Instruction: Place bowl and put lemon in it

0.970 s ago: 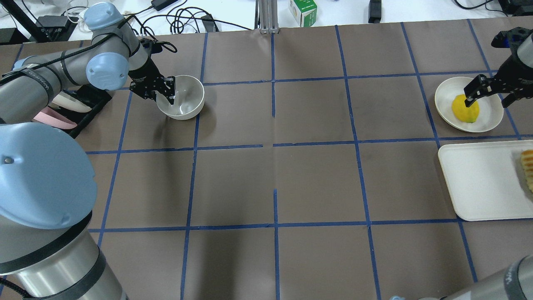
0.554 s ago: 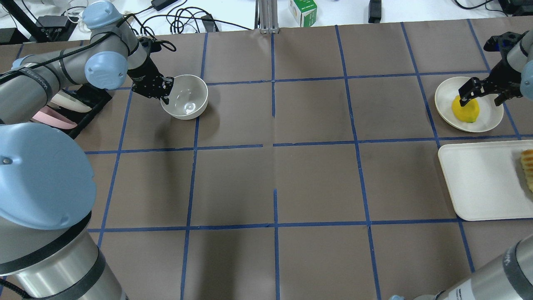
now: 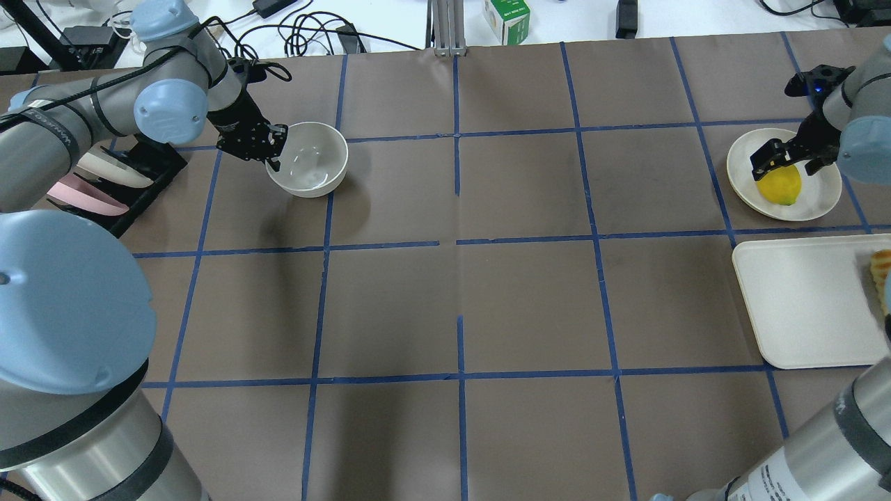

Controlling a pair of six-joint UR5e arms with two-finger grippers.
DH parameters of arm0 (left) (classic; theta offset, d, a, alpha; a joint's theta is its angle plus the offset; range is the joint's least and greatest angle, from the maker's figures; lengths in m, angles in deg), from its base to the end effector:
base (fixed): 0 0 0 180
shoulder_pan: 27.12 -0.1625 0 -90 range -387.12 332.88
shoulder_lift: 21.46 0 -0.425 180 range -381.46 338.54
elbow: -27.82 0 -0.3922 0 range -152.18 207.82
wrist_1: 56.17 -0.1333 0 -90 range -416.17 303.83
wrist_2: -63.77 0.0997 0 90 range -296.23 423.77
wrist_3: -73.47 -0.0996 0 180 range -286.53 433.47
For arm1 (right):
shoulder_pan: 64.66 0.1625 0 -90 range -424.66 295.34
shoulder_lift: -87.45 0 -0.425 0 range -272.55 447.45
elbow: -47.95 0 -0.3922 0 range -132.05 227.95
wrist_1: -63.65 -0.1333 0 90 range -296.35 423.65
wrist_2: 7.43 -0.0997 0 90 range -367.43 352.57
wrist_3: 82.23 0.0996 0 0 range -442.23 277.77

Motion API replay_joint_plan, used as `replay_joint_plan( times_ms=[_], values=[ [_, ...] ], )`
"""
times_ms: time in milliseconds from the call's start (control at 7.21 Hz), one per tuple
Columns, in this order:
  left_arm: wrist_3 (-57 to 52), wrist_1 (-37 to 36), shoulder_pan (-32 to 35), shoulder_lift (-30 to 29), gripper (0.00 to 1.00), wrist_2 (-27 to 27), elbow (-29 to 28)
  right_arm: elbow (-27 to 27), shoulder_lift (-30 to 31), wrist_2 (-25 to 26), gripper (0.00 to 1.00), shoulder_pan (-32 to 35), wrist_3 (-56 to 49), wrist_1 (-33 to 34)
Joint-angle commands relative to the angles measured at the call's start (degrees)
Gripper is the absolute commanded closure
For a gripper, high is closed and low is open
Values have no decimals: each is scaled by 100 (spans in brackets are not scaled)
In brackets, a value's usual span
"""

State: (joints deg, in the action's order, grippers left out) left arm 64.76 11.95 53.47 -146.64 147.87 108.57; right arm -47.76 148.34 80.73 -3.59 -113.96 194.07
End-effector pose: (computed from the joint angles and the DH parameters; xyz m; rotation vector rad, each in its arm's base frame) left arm -0.0288 -0.7042 0.2325 0.0240 -3.0277 -0.0811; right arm -0.1890 -0.6241 0.2205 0.0786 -3.1150 0.1568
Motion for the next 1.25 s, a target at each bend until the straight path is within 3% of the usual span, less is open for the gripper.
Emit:
replay_joint_plan(
  times_ms=[0, 139, 554, 832, 1109],
  values=[
    [122, 192, 210, 274, 100, -584, 89, 61, -156, -97, 0, 18, -9, 36],
    [280, 175, 594, 466, 100, -997, 307, 166, -270, -97, 0, 18, -26, 27],
    [2000, -842, 1984, 915, 100, -949, 1229, 457, -543, -97, 0, 27, -78, 18],
    [2022, -1649, 2084, 926, 100, -704, 1775, 413, -526, -71, 0, 18, -79, -104],
    [2004, -1679, 2101, 864, 100, -554, 1883, 457, -430, -19, 0, 18, -53, -813]
  ],
)
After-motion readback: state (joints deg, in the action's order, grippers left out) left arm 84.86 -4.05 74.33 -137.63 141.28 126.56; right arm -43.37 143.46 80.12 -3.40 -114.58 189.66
